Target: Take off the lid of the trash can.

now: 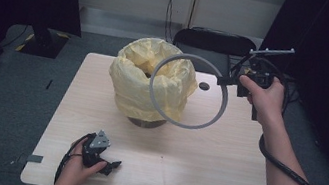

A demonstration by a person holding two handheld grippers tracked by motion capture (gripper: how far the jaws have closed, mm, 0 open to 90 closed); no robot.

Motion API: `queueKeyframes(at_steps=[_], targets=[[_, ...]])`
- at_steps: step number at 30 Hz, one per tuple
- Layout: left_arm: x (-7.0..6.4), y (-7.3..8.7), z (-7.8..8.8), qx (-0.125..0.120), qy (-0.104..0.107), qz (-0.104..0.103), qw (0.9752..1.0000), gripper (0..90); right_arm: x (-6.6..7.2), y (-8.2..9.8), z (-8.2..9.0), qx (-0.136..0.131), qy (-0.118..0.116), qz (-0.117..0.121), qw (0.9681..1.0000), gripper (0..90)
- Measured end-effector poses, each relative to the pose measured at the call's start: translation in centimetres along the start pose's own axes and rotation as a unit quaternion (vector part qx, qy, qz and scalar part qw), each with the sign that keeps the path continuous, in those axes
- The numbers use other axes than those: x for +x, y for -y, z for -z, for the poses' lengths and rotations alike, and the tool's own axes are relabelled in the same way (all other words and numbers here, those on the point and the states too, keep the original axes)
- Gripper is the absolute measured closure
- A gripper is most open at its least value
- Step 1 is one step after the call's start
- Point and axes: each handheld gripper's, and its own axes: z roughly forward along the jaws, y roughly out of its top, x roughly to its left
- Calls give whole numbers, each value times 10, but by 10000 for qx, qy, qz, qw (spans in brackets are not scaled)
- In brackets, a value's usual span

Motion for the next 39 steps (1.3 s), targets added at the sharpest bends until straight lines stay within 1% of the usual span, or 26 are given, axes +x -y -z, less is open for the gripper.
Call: queueKeyframes(at_steps=[4, 8, 11, 14, 23, 25, 29, 33, 36, 39], targets=[[0, 0, 0, 0, 0, -1, 10000, 61, -3, 8, 4, -4, -27, 7, 10000, 836], [0, 0, 0, -5, -3, 1, 10000, 61, -8, 15, 6, 61, -22, 11, 10000, 836], [0, 0, 0, -6, -4, 2, 10000, 61, -13, 20, 9, 64, -41, -35, 10000, 836], [0, 0, 0, -6, -3, 2, 10000, 61, -16, 26, 11, 102, -5, -23, 9999, 836], [0, 0, 0, -5, -4, 1, 10000, 61, -26, 41, 21, 176, -1, -29, 9998, 836], [0, 0, 0, -4, -3, 1, 10000, 61, -29, 44, 21, 169, -4, -56, 9998, 836], [0, 0, 0, -5, -3, 2, 10000, 61, -35, 51, 19, 240, -8, -102, 9997, 836], [0, 0, 0, -6, -4, 1, 10000, 61, -40, 58, 16, 284, -7, -106, 9995, 836], [0, 0, 0, -6, -4, 0, 10000, 61, -43, 64, 15, 309, -54, -126, 9994, 836], [0, 0, 0, -8, 1, 17, 10000, 61, -46, 68, 14, 360, -22, -116, 9993, 836]])
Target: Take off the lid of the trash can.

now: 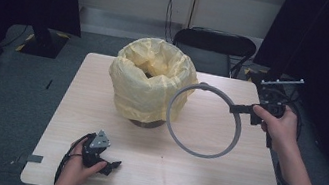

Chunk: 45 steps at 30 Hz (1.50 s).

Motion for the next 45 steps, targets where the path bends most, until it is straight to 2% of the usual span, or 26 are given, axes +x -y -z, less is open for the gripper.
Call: queueKeyframes(at_steps=[9, 20, 35, 45], targets=[[0, 0, 0, 15, 1, -18, 10000, 61, -11, 10, -2, 46, 17, -77, 10000, 836], [0, 0, 0, 11, 3, -21, 10000, 61, -30, 28, -12, 105, 93, -151, 9998, 835], [0, 0, 0, 15, 1, -18, 10000, 61, -49, 46, -27, 180, 142, -303, 9993, 835], [0, 0, 0, 11, 3, -21, 10000, 61, -61, 58, -37, 219, 260, -395, 9986, 835]])
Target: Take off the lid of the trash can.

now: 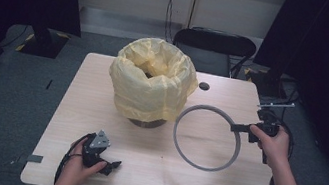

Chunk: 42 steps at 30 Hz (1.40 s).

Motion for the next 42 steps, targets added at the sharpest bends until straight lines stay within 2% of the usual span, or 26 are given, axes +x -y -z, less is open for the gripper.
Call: queueKeyframes(at_steps=[12, 23, 29, 42], targets=[[0, 0, 0, -1, 0, 1, 10000, 61, -14, 14, -14, 34, 94, -145, 9998, 834], [0, 0, 0, -1, -1, 2, 10000, 61, -23, 25, -28, 117, 279, -118, 9995, 825], [0, 0, 0, 2, -3, 3, 10000, 61, -28, 30, -31, 149, 354, -195, 9991, 825], [0, 0, 0, 1, -2, 1, 10000, 61, -35, 37, -39, 210, 551, -152, 9981, 822]])
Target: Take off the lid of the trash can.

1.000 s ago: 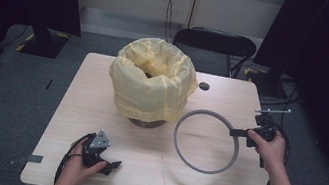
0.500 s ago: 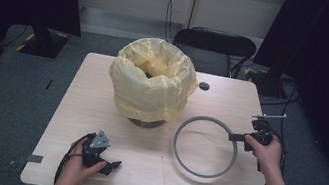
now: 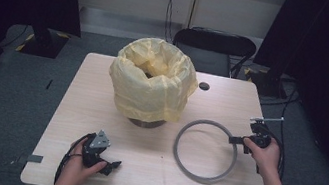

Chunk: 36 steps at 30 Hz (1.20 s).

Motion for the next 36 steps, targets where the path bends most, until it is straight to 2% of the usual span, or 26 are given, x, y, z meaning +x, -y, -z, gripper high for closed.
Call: queueKeyframes(at_steps=[9, 16, 18, 20, 23, 26, 27, 31, 33, 36], targets=[[0, 0, 0, -2, 3, 0, 10000, 61, -1, 2, -4, 116, 183, 105, 9997, 824], [0, 0, 0, -2, 2, 0, 10000, 61, -3, 6, -7, 69, 309, 171, 9994, 815], [0, 0, 0, -1, 3, 0, 10000, 61, -4, 7, -7, 59, 253, 158, 9995, 815], [0, 0, 0, 3, -2, 2, 10000, 61, -4, 7, -7, 46, 295, 157, 9994, 793], [0, 0, 0, 4, 0, 2, 10000, 61, -5, 8, -6, -96, 377, 208, 9990, 673], [0, 0, 0, 2, 0, 2, 10000, 61, -5, 6, -5, -278, 347, 361, 9984, 446], [0, 0, 0, 2, 1, 2, 10000, 61, -5, 6, -4, -368, 353, 426, 9978, 395], [0, 0, 0, -1, 1, 0, 10000, 61, -3, 5, -3, -558, 440, 780, 9944, 253], [0, 0, 0, 3, 0, 1, 10000, 61, -2, 4, -3, -635, 510, 896, 9926, 240], [0, 0, 0, 3, 0, 1, 10000, 61, -2, 3, -3, -689, 623, 941, 9912, 166]])
